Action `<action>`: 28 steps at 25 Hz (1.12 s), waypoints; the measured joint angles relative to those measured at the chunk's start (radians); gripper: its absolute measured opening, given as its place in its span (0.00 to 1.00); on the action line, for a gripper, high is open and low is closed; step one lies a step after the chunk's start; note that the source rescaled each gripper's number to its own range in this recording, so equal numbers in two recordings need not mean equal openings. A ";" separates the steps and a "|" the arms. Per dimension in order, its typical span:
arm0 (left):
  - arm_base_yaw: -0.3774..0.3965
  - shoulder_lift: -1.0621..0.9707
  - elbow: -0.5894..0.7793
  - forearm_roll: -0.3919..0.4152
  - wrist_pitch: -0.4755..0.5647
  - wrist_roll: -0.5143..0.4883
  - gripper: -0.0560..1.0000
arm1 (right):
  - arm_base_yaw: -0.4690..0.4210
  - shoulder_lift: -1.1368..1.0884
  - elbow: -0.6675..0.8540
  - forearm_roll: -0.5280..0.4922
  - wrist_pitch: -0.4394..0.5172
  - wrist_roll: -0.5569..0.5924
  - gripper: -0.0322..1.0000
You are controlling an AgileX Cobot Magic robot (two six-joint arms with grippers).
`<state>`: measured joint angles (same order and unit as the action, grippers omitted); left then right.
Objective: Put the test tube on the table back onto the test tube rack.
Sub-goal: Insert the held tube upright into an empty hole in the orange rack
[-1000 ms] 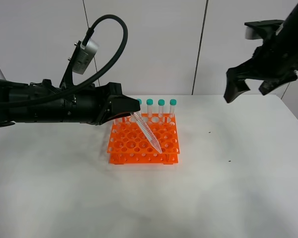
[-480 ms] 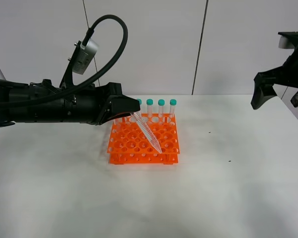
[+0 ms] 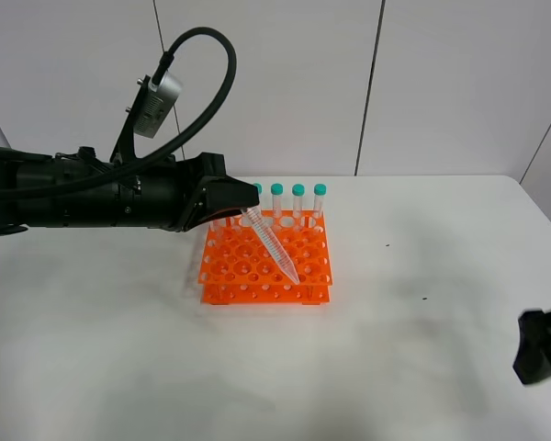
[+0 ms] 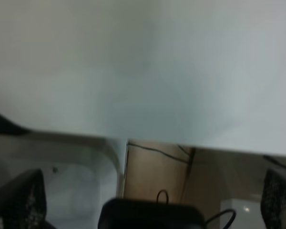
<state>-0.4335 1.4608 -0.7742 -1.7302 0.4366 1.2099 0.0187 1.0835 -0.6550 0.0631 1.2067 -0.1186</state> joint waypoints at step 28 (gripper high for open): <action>0.000 0.000 0.000 0.012 -0.011 0.000 0.06 | 0.000 -1.088 0.159 0.009 -0.174 0.006 1.00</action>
<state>-0.4335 1.4608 -0.7742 -1.7182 0.4255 1.2099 0.0187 -0.0044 -0.4962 0.0719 1.0324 -0.1123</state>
